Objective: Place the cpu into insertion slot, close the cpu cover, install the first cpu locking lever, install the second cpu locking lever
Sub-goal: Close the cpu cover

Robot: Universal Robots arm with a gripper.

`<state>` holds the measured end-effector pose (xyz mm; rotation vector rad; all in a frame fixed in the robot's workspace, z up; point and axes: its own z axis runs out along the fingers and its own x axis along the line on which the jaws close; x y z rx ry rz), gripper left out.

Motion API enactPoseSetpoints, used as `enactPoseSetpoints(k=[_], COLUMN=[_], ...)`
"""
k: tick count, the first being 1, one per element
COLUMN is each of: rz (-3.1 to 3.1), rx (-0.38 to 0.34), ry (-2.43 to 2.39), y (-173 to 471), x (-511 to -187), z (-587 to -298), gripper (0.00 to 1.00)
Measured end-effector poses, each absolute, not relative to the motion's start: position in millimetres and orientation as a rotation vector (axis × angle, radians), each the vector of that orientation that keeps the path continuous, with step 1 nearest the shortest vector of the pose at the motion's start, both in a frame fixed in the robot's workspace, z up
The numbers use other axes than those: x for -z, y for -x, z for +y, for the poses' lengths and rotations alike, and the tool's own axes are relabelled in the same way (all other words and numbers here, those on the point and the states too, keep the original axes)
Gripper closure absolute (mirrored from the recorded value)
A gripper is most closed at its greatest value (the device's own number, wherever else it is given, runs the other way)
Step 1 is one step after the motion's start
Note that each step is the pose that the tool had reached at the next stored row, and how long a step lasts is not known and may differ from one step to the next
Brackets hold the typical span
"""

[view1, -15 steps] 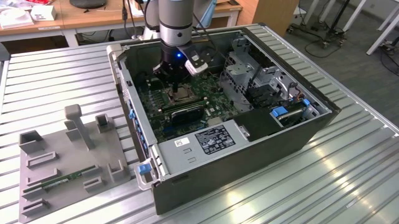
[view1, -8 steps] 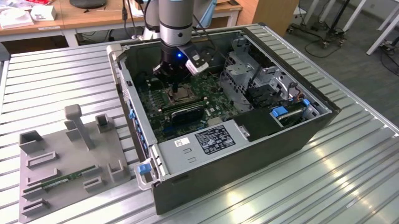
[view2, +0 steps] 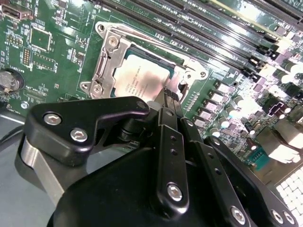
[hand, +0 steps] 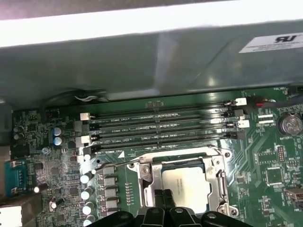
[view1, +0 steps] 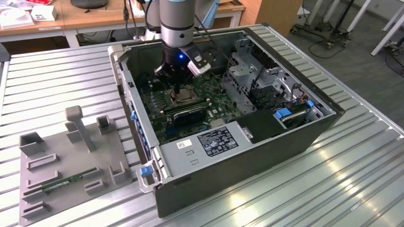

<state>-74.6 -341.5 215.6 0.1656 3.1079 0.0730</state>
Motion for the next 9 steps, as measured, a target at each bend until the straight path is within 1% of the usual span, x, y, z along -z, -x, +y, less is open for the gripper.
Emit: enactPoseSetpoints(k=[9], rz=[3.108], rx=[-0.076], ry=[-0.102], y=[80.4], x=[-214.2], z=[-341.5], gripper=[0.89])
